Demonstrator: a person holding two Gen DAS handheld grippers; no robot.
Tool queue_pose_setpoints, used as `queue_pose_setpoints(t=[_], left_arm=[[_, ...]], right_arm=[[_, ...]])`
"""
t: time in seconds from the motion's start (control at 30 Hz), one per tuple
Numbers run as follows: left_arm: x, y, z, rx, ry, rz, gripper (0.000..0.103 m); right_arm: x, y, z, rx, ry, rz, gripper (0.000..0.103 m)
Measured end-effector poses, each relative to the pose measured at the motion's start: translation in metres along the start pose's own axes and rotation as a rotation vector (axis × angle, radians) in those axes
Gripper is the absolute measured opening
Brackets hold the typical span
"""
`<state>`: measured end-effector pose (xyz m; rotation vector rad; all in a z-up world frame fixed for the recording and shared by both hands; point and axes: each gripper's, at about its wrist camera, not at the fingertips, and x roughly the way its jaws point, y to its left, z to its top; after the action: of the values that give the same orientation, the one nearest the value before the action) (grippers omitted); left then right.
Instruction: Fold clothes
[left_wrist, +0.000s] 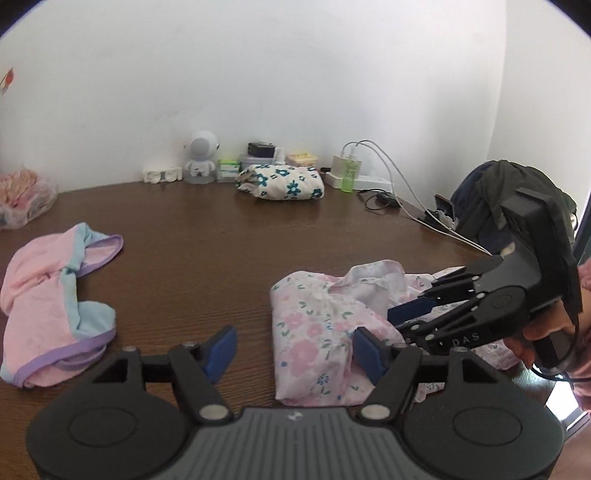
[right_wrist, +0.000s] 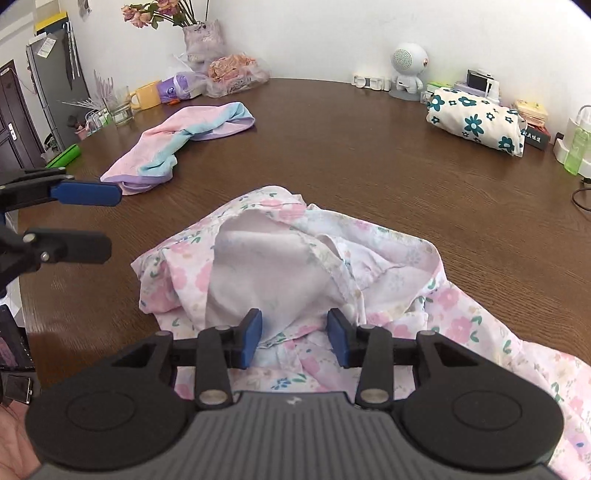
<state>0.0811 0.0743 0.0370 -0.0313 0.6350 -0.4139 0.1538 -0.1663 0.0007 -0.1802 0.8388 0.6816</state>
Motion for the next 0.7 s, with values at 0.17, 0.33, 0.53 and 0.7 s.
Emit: queue_pose_setpoints(t=[0.17, 0.33, 0.53, 0.7], left_arm=[[0.025, 0.025, 0.003, -0.175, 0.082, -0.019, 0.065], [0.044, 0.03, 0.007, -0.219, 0.131, -0.027, 0.056], [0.063, 0.026, 0.01, -0.21, 0.192, -0.025, 0.041], [0.07, 0.029, 0.012, -0.254, 0.214, -0.047, 0.035]], right_arm=[[-0.001, 0.006, -0.007, -0.038, -0.019, -0.021, 0.04], [-0.003, 0.005, -0.011, -0.032, -0.036, -0.018, 0.04], [-0.004, 0.003, -0.013, -0.02, -0.053, -0.01, 0.041], [-0.004, 0.001, -0.015, -0.007, -0.066, 0.002, 0.042]])
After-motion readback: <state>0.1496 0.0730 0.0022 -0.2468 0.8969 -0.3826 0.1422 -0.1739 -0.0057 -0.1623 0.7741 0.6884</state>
